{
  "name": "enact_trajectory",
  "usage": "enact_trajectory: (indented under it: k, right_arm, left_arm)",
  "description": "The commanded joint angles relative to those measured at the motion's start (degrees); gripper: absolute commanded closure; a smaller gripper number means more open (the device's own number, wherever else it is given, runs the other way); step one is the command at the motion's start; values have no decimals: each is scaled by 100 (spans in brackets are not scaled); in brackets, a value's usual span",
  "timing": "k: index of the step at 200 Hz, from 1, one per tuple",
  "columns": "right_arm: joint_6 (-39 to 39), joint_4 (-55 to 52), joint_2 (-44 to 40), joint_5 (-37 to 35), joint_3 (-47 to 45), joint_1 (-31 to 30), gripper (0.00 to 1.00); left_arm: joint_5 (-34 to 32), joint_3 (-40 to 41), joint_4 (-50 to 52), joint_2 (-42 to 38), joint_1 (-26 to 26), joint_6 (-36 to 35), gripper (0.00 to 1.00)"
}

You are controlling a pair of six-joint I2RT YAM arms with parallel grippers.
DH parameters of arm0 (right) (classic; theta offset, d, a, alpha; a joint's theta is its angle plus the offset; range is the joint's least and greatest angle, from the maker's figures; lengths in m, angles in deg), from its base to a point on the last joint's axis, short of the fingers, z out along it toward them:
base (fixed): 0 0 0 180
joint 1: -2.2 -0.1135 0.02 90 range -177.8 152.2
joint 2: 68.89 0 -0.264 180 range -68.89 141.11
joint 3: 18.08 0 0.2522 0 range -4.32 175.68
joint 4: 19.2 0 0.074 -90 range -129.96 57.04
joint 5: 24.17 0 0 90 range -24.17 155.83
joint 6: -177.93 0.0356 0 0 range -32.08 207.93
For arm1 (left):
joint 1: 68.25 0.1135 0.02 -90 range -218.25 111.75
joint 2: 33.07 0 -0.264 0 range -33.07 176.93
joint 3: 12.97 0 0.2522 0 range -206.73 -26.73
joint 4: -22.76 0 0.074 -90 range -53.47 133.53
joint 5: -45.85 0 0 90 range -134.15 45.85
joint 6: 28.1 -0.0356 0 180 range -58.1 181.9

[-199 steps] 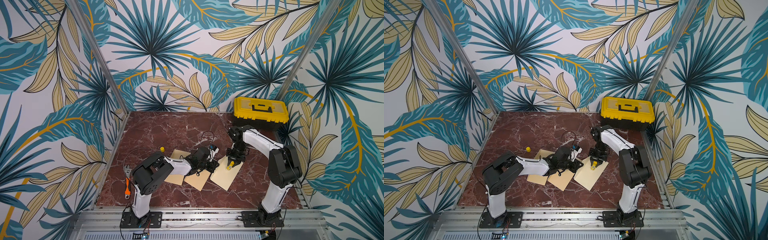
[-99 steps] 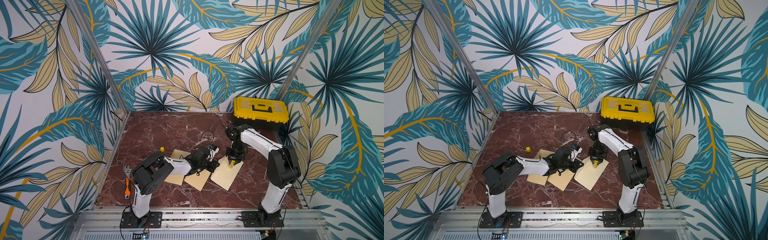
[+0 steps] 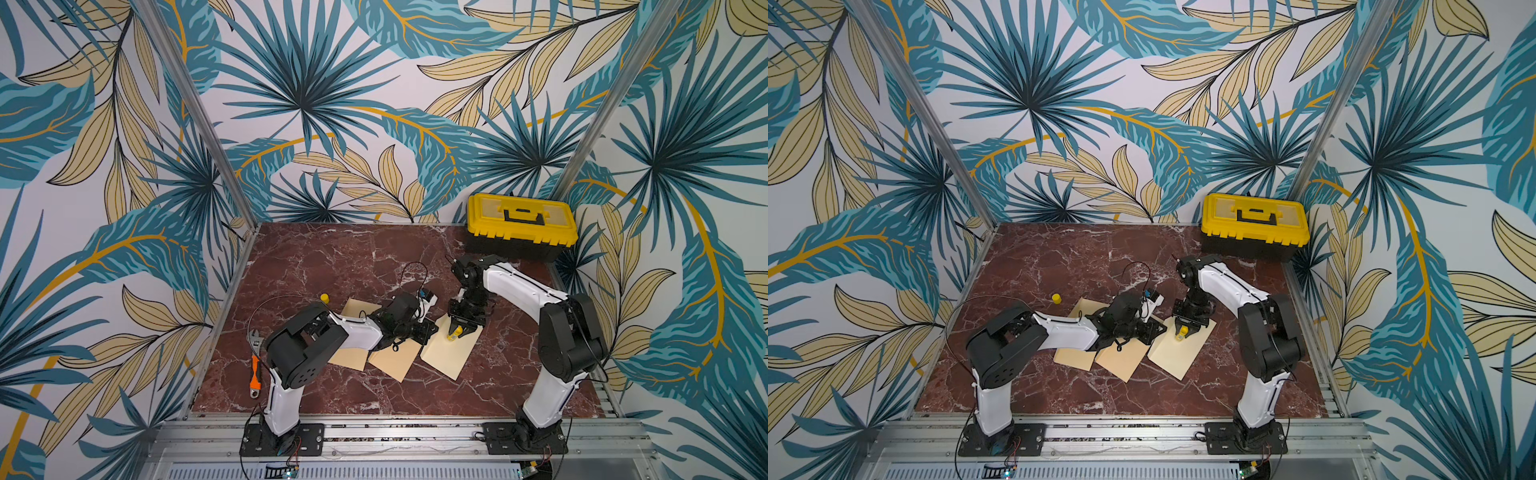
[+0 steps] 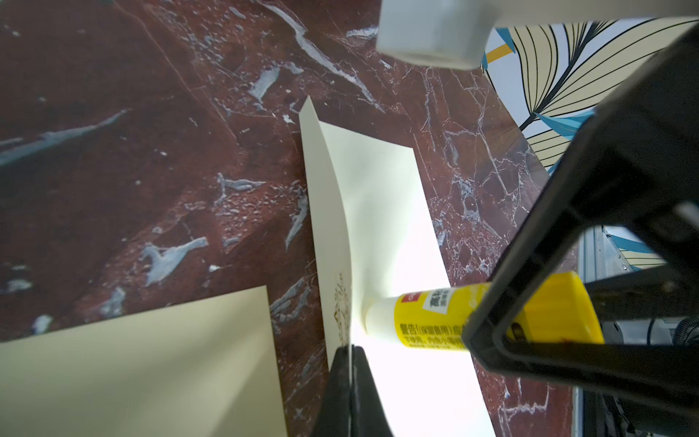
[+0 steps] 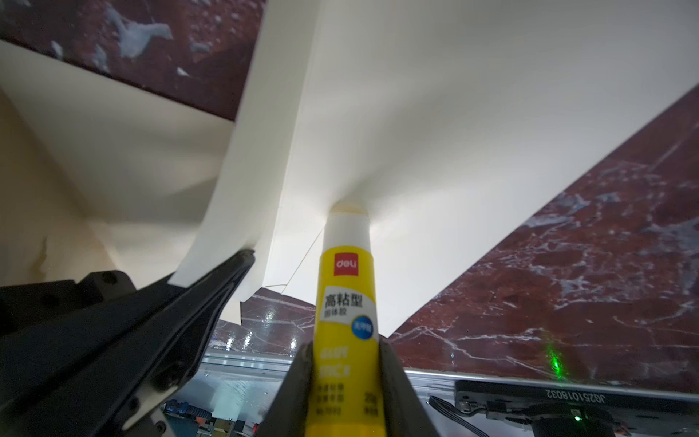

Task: Seal the envelope with a glue stick
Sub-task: Apply the envelope at the center of the board.

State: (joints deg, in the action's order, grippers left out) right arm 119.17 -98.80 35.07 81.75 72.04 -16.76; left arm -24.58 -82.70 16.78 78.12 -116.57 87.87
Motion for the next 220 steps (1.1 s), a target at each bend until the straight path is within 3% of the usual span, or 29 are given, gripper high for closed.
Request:
enact_trajectory:
  k: [1,44,112,134,166,220]
  right_arm:
    - [-31,12,269,-721,43,-38,100]
    - [66,101,426,-1586,345,-11,100]
    - [45,267,277,-333,-76,-229,100]
    - [178,220,-28,-880,-86,-416,100]
    - [302,468,-258,-2204,-14,-501,100]
    - [284,1581,-400,-2235,-246,-600,100]
  left_arm:
    - [89,-14,-152,60,14,-66,97]
    - [72,7,-143,34,10,-69,97]
    - [81,-11,-143,55,15,-68,97]
    - [81,-20,-150,68,14,-60,97]
    - [102,-29,-143,82,9,-58,97]
    - [97,-55,-94,89,9,-58,97]
